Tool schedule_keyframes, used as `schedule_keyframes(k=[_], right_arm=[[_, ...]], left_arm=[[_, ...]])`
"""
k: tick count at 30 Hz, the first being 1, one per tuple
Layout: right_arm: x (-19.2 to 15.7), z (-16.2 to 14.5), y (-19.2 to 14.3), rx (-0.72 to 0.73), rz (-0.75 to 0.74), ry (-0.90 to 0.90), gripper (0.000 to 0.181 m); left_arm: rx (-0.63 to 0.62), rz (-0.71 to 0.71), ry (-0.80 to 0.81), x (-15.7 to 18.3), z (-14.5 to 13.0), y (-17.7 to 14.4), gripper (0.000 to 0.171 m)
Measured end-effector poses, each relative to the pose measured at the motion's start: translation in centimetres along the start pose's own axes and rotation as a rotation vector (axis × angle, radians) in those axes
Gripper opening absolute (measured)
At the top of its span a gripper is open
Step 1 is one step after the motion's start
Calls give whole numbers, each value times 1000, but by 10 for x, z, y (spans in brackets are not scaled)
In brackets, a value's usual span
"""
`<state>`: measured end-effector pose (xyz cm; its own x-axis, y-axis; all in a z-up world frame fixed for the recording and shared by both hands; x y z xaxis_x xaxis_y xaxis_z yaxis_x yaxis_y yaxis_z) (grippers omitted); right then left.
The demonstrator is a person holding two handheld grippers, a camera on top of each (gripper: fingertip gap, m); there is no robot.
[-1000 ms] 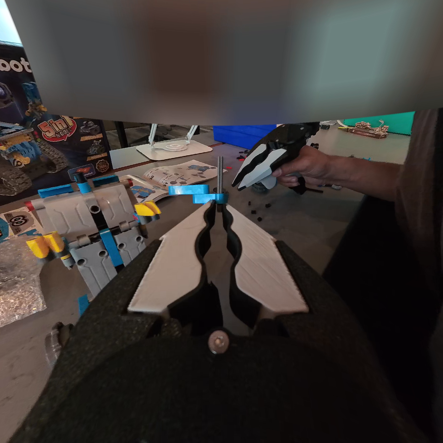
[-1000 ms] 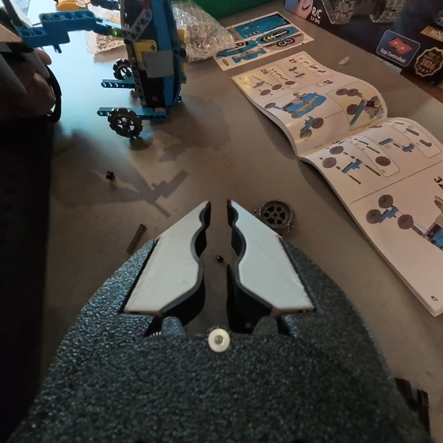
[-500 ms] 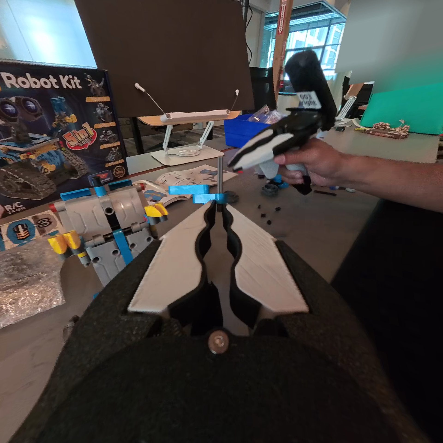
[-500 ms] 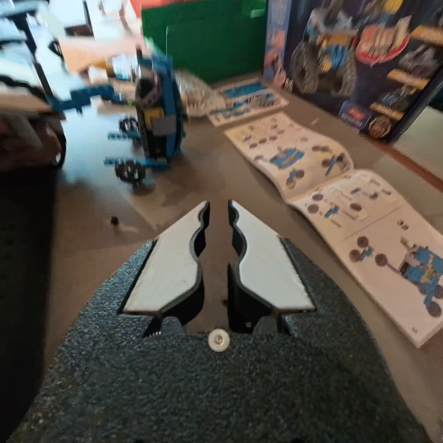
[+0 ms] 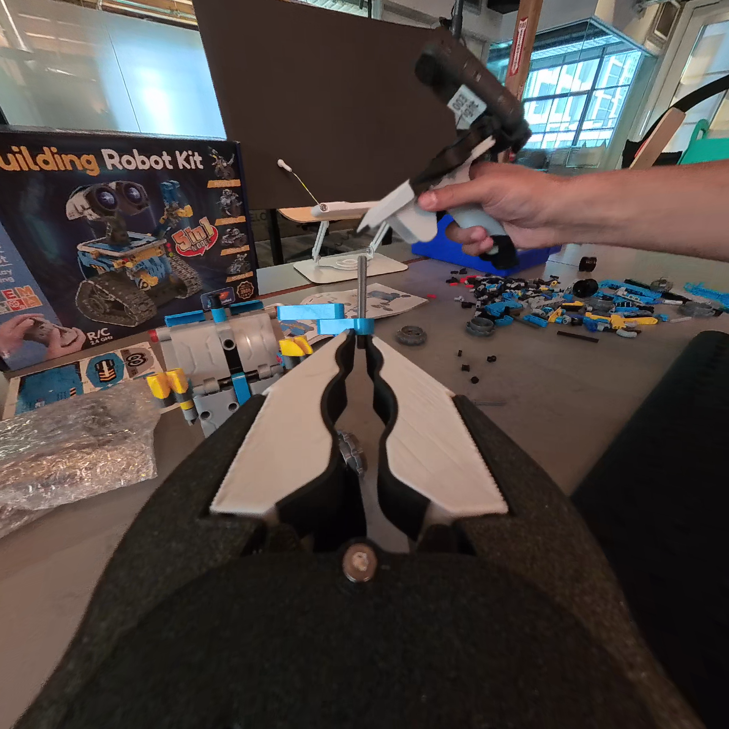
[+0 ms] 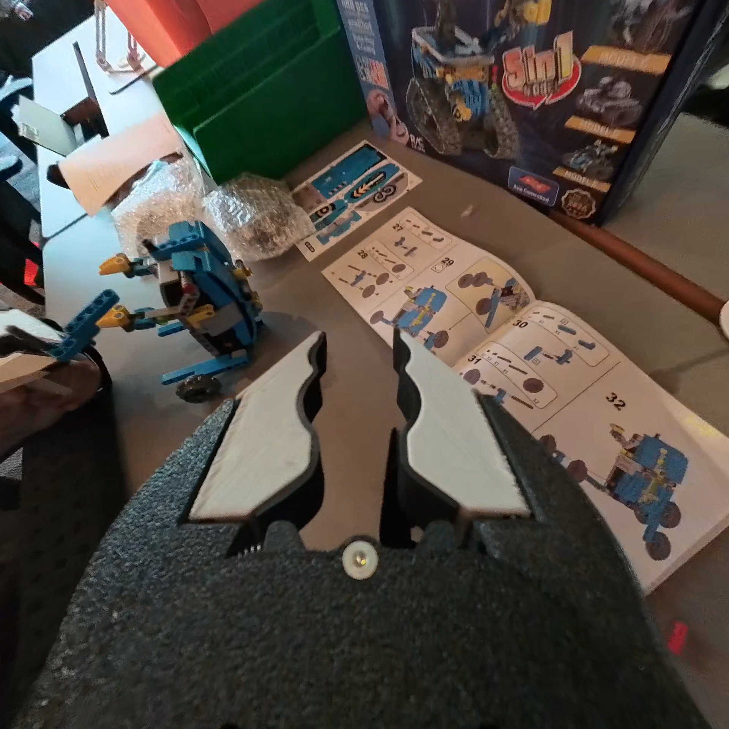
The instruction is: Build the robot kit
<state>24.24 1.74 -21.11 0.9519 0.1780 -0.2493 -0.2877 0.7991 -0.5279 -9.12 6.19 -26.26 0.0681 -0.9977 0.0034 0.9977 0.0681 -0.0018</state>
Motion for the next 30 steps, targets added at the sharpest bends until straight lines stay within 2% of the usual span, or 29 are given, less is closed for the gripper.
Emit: schedule_keyframes(k=[3,9,14,17,20,24,27,30], right_arm=[[0,17,-11,28,19,-4,34],[-1,58,-36,199,114,75,33],[-1,76,-50,246,138,88,34],[-5,75,-60,251,134,25,34],[-20,49,-61,173,167,-116,33],[-45,-22,-39,-40,256,-288,32],[-68,-79,-14,-183,349,-338,30],[-96,-116,10,-238,408,-342,28]], left_arm=[[-1,-3,-3,-1,0,0,4],[4,-11,-5,-1,0,0,4],[11,-24,3,1,1,-1,4],[6,-34,22,4,1,0,4],[-1,-34,59,9,2,0,4],[-10,-45,79,11,2,1,4],[-14,-51,90,13,2,1,4],[-20,-63,100,15,1,1,4]])
Point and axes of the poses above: each gripper's, where its closed fingertips meet, y out along the fingers, z out of its top, x = y × z across the jaws, the point moved 10 cm from there along -y, back along the fingers
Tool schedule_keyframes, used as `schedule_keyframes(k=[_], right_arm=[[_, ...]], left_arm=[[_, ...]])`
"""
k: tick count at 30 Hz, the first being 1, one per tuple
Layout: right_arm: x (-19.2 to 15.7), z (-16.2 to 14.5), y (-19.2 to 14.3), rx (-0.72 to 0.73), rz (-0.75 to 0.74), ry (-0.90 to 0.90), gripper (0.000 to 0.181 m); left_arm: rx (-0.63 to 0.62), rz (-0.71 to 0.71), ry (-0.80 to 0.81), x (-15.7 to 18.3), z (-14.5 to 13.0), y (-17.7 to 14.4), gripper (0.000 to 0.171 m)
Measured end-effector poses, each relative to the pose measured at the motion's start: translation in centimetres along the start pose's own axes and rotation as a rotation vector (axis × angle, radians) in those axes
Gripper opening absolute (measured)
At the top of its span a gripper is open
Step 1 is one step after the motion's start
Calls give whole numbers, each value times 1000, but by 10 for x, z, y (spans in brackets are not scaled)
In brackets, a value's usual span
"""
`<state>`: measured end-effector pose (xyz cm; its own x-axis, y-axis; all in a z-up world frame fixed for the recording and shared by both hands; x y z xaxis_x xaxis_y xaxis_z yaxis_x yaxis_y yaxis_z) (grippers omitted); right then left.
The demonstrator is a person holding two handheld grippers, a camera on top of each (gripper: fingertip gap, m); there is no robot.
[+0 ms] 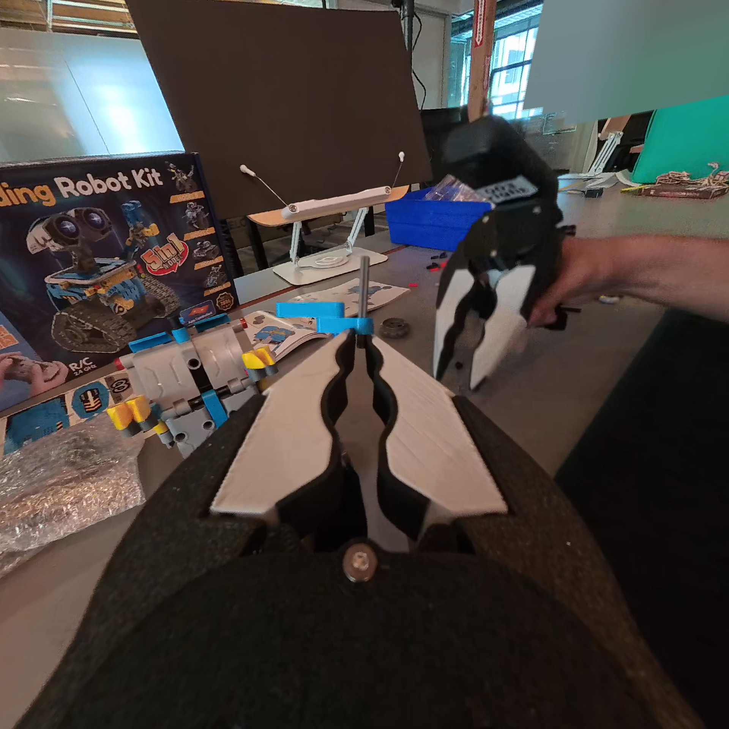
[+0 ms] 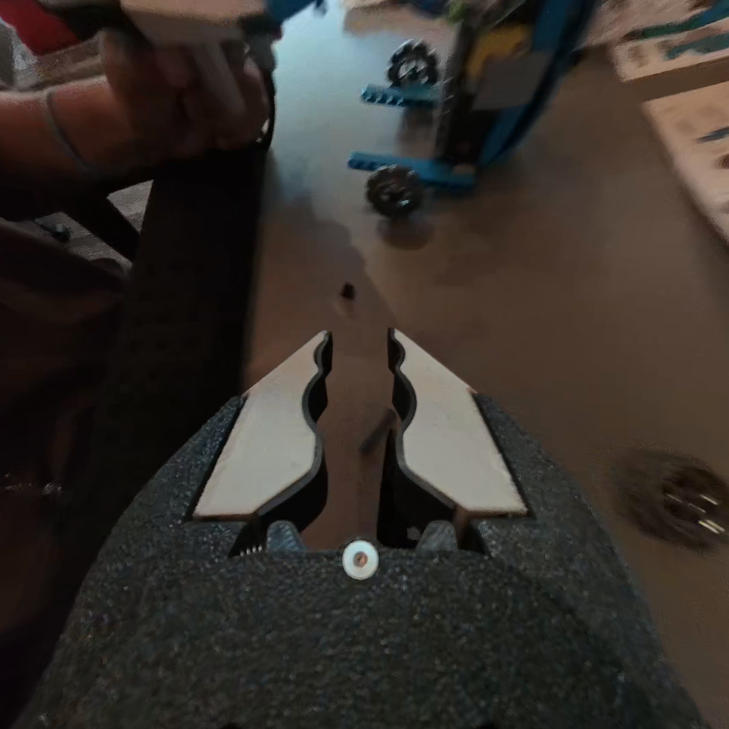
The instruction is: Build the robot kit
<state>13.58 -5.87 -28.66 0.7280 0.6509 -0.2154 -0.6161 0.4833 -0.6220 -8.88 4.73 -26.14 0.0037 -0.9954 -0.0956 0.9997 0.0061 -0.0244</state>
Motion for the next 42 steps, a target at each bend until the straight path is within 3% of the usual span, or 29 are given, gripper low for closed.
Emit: schedule_keyframes(k=[6,10,16,19,25,27,29,37,42], right_arm=[[-19,11,45,-13,-74,-43,14],[-19,13,62,-82,-76,-43,19],[-22,9,69,-147,-122,-85,16],[-22,9,69,-137,-116,-100,1],[-26,13,57,-48,-162,-117,0],[-26,17,55,-7,-186,-106,1],[-27,22,63,-2,-162,-78,20],[-21,39,98,-98,-140,-115,27],[-19,36,102,-116,-127,-147,8]], left_arm=[[-13,-25,2,0,-1,1,4],[-19,-27,-12,-2,-3,2,4],[-30,-38,-2,-1,-4,3,4],[-53,-46,29,3,-5,5,4],[-86,-30,82,8,-6,8,4],[-84,-20,83,8,-6,7,4],[-78,2,72,5,-5,7,4],[0,49,-82,-13,-2,-3,4],[10,48,-103,-15,-2,-5,4]])
Point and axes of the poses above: each gripper's, where its closed fingertips meet, y out along the fingers, z out of its top, x = y × z across the jaws, the point moved 10 cm from there along -y, back along the fingers
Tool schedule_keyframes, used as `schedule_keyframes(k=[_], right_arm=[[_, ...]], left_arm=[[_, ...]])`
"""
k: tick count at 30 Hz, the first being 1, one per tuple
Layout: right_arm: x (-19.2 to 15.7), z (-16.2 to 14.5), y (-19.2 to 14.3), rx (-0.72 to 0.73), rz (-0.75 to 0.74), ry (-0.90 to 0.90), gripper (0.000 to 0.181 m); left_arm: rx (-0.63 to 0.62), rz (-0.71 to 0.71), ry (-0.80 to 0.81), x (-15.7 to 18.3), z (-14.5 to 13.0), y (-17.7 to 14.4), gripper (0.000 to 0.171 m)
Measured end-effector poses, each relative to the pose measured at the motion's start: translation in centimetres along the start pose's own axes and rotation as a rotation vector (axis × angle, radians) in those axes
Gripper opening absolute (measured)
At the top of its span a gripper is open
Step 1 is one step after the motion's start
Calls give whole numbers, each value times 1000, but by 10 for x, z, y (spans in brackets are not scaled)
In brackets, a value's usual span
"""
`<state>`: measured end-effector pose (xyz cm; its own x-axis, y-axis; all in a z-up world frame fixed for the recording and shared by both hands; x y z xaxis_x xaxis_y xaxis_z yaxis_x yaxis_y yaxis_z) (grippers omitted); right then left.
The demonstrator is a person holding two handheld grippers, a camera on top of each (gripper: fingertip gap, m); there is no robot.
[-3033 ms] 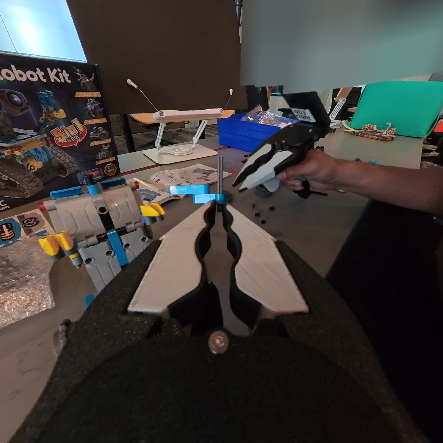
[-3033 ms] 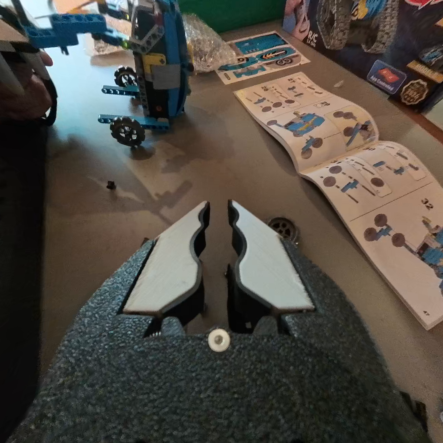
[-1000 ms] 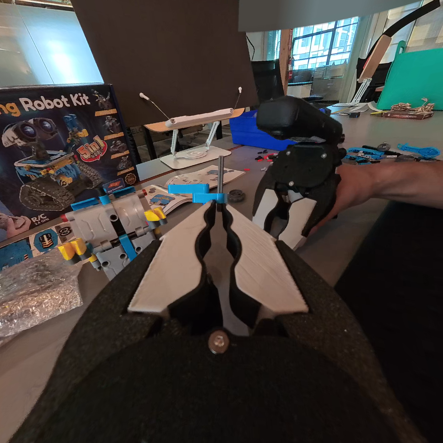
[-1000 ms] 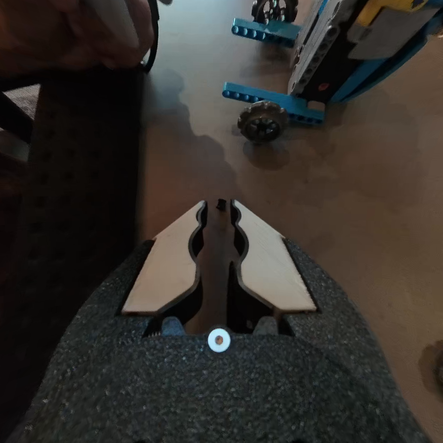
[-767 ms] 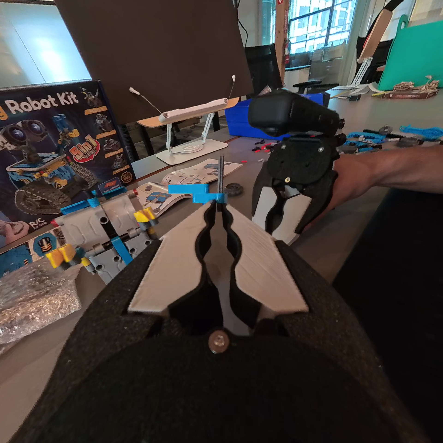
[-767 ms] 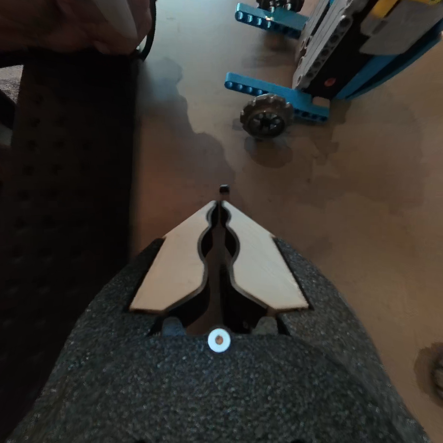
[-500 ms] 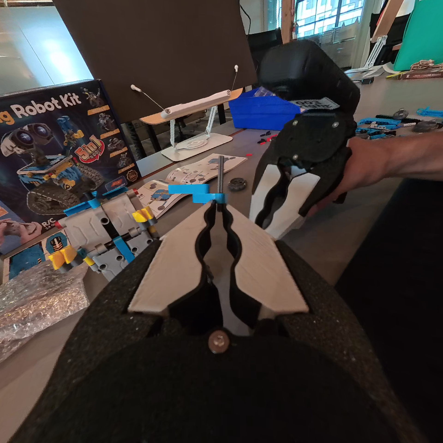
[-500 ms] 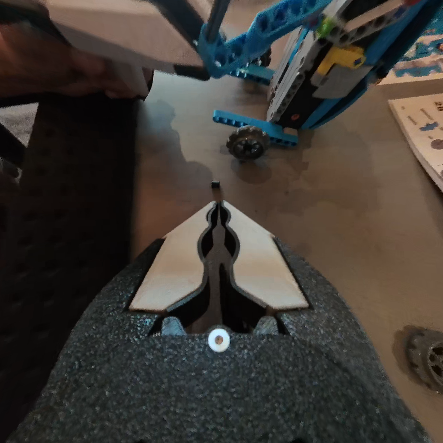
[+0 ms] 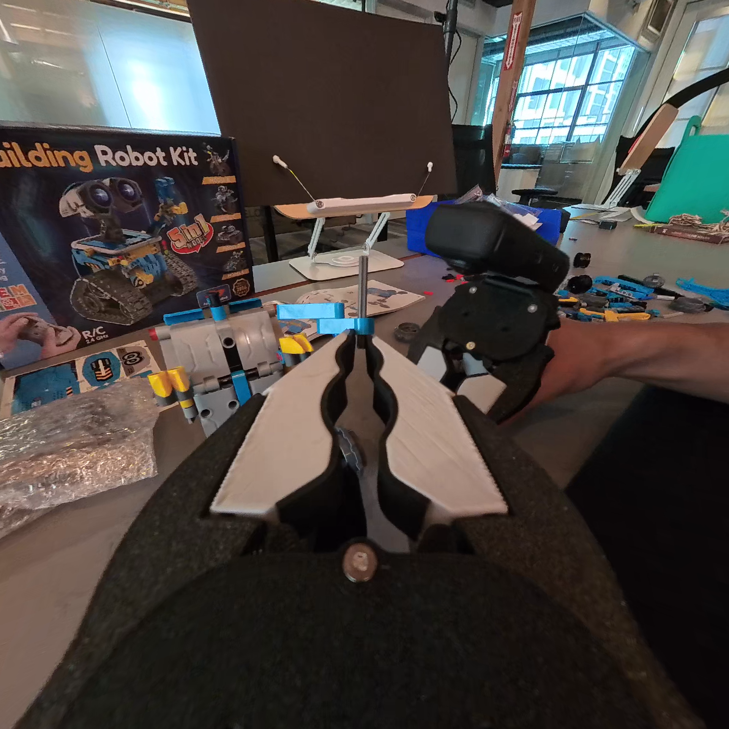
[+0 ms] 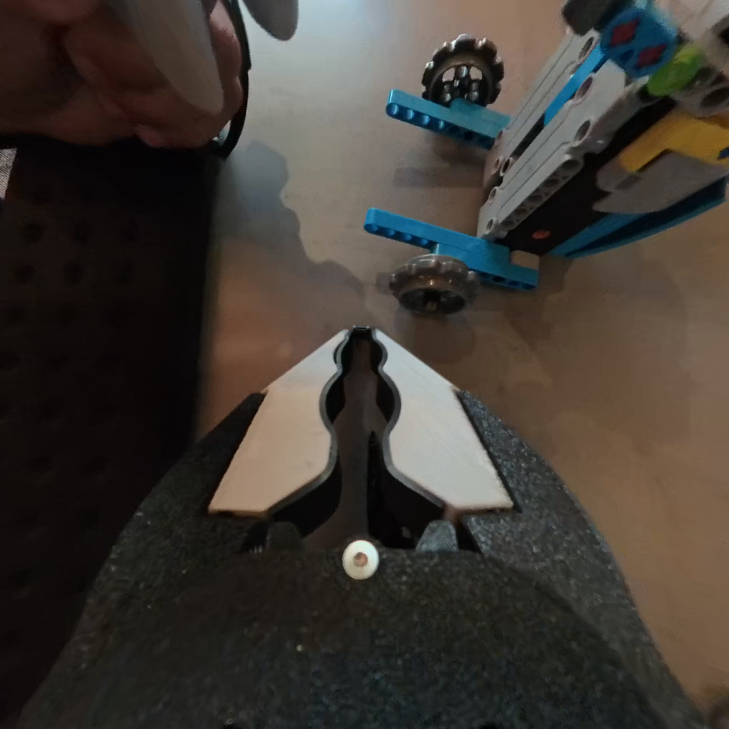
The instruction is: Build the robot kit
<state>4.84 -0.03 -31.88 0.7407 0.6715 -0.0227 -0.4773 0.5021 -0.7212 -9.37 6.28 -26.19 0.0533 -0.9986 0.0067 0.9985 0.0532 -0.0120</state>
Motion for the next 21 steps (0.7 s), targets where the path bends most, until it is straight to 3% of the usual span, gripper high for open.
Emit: schedule_keyframes(k=[2,5,10,15,19,21], right_arm=[[-1,-1,-4,11,-19,-27,8],[-7,4,-24,152,-40,-87,8],[-28,11,-69,405,-334,-309,8],[-25,7,-78,346,-596,-347,8],[-27,13,-103,489,-716,-344,8],[-30,14,-97,450,-766,-394,8]], left_arm=[[-8,0,9,1,0,1,4],[-36,-6,31,4,-2,3,4],[-97,-45,92,13,-5,10,4],[-114,-53,111,16,-7,12,4],[-141,-57,155,20,-8,15,4],[-161,-77,179,24,-10,17,4]])
Point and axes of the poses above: each gripper's, where its closed fingertips meet, y out along the fingers, z out of its top, x = y × z across the jaws, the point moved 10 cm from there along -y, back along the fingers
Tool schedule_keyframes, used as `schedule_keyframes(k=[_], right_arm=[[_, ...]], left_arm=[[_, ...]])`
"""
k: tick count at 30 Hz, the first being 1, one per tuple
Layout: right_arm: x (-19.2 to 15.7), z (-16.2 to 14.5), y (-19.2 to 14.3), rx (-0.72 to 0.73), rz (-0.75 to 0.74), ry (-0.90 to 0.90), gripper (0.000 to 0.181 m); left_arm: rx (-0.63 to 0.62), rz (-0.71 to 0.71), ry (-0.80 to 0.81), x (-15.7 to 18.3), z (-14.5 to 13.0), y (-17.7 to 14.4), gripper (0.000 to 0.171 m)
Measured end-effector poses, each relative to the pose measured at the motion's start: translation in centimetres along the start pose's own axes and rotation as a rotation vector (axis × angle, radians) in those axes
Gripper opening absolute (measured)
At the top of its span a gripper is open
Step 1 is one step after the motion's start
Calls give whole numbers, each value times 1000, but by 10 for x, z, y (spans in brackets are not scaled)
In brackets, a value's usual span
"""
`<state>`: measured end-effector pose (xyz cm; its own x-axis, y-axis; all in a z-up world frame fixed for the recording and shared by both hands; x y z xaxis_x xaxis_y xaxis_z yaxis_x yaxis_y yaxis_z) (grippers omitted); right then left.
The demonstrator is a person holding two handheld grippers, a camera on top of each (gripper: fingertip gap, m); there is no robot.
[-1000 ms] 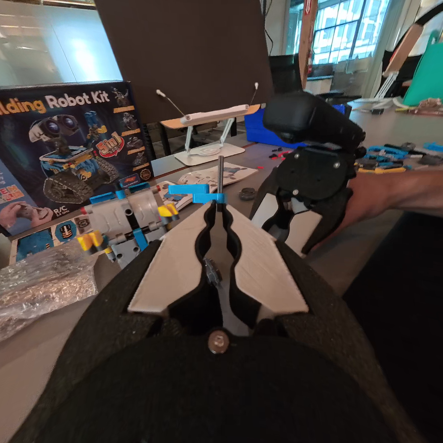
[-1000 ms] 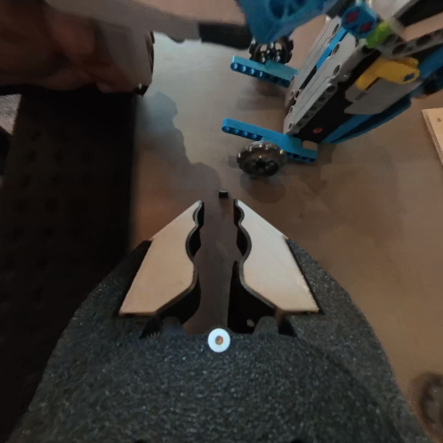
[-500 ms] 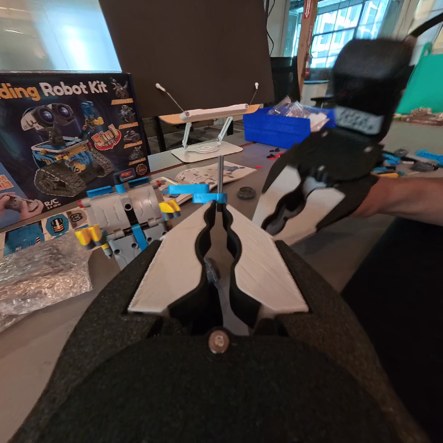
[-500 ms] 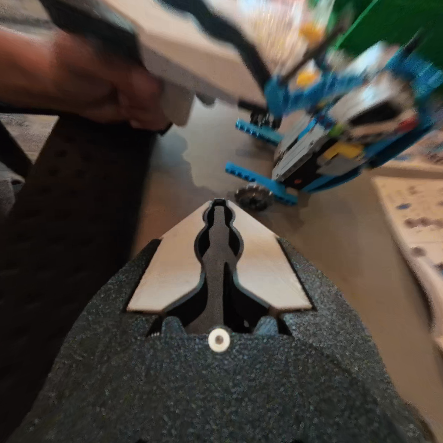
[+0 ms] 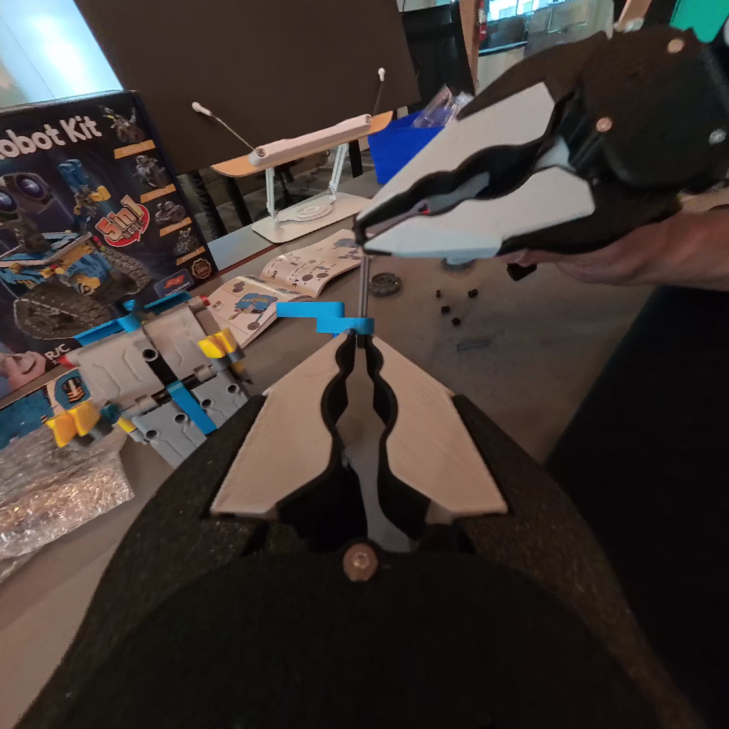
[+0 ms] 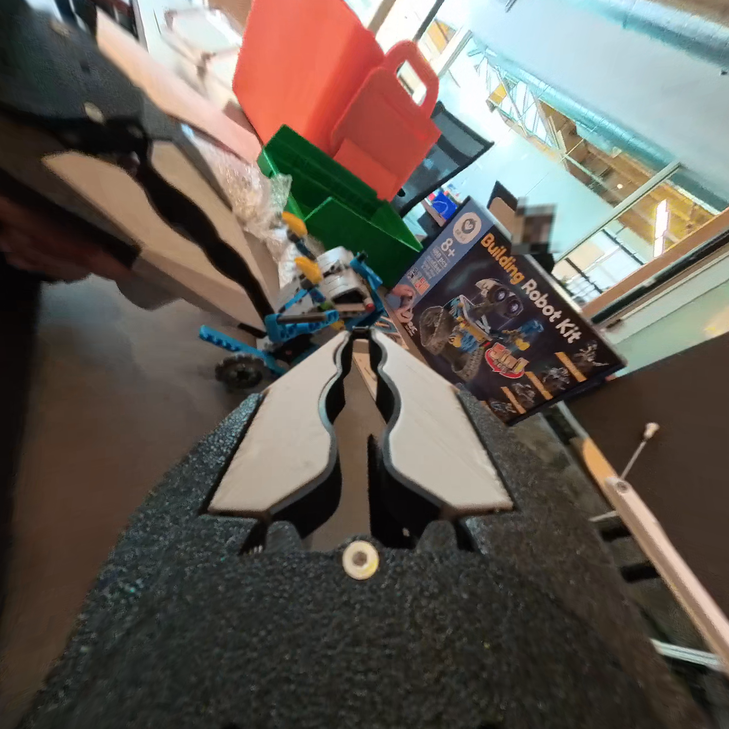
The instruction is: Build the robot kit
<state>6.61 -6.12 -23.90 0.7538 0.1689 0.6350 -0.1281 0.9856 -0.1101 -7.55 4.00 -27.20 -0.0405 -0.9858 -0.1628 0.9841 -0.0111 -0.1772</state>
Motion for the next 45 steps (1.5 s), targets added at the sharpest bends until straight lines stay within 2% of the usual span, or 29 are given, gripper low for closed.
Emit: schedule_keyframes(k=[4,27,31,34,38,42,45], right_arm=[[-12,2,2,35,-71,-154,8],[-11,-6,-2,41,101,-99,8],[-10,-9,-2,15,89,-133,8],[-2,-29,1,-135,193,-142,8],[4,-73,-3,-428,233,-417,8],[1,-97,-7,-581,235,-596,8],[-7,-104,-5,-626,280,-642,8]], left_arm=[[-7,-13,11,2,0,1,4],[-49,-26,15,2,-3,4,3],[-52,-21,18,2,-4,5,3],[-38,-14,4,0,-3,3,3],[-29,-13,-9,-2,-3,2,3],[-34,-18,-5,-1,-3,3,4],[-34,-20,-3,-1,-3,3,4]])
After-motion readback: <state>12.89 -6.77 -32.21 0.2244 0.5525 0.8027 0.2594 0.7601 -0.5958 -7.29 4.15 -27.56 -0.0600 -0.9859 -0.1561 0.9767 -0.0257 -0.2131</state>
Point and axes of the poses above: each gripper's, where its closed fingertips meet, y out along the fingers, z out of its top, x = y × z across the jaws, the point moved 10 cm from there along -y, back along the fingers
